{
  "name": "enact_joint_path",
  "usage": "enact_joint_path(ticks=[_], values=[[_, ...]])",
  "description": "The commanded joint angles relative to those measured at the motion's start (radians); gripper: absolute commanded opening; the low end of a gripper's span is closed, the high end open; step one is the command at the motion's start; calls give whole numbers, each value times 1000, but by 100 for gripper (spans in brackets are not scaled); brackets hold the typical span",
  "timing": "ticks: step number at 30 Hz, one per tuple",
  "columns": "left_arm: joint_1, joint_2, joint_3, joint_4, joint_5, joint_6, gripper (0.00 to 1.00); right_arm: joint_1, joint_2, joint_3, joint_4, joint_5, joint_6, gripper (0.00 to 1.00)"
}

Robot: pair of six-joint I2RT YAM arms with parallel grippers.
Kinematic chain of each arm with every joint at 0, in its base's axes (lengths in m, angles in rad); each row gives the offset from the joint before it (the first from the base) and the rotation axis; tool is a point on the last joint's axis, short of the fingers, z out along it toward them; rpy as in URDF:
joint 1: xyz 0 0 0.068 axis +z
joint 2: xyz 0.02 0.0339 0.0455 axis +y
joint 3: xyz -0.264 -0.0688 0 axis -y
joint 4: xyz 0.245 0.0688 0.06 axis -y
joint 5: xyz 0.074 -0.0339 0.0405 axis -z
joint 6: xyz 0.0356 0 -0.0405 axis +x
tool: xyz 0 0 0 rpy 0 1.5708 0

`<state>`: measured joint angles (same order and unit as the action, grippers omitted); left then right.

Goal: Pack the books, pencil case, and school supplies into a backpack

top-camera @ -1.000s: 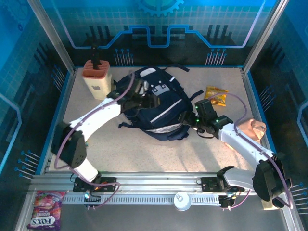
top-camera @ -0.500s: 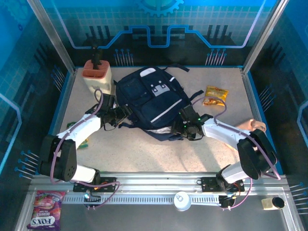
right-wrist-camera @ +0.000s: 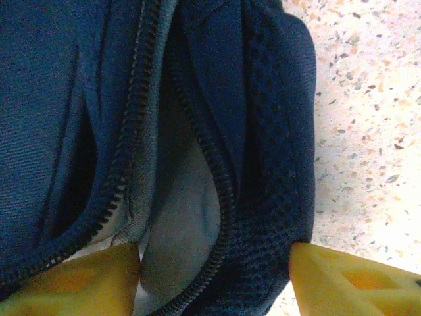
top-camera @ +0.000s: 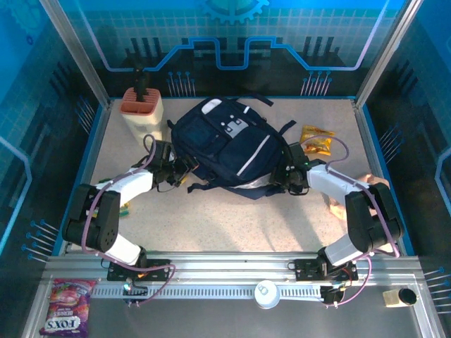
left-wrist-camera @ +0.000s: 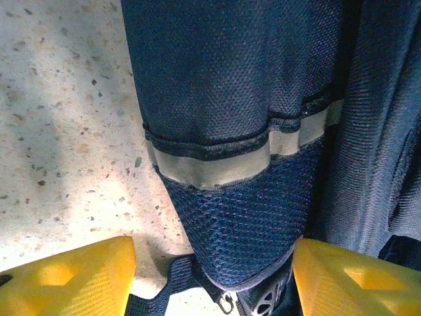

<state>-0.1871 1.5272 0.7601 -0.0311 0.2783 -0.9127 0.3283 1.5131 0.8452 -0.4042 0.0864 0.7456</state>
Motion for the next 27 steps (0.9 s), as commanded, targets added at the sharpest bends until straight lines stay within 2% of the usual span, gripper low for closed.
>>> enact_joint_path(ticks=[1, 5, 8, 13, 17, 19, 23, 27], values=[[-12, 29, -23, 109, 29, -71, 65, -19, -62, 19, -40, 39, -33, 64], [-27, 67, -41, 196, 18, -131, 63, -16, -128, 23, -56, 7, -27, 65], [-36, 95, -49, 255, 13, -168, 56, 15, -182, 29, -95, 25, -16, 65], [-63, 91, -48, 291, -3, -189, 32, 125, -256, 75, -180, 116, 17, 66], [-102, 51, -55, 284, -23, -199, 8, 260, -274, 99, -222, 201, 64, 65], [-126, 24, -61, 276, -38, -212, 0, 341, -260, 111, -215, 234, 91, 64], [-172, -30, -54, 239, -58, -234, 0, 510, -176, 155, -165, 297, 113, 61], [-204, -54, -25, 206, -50, -239, 0, 605, -55, 198, -65, 273, 118, 54]])
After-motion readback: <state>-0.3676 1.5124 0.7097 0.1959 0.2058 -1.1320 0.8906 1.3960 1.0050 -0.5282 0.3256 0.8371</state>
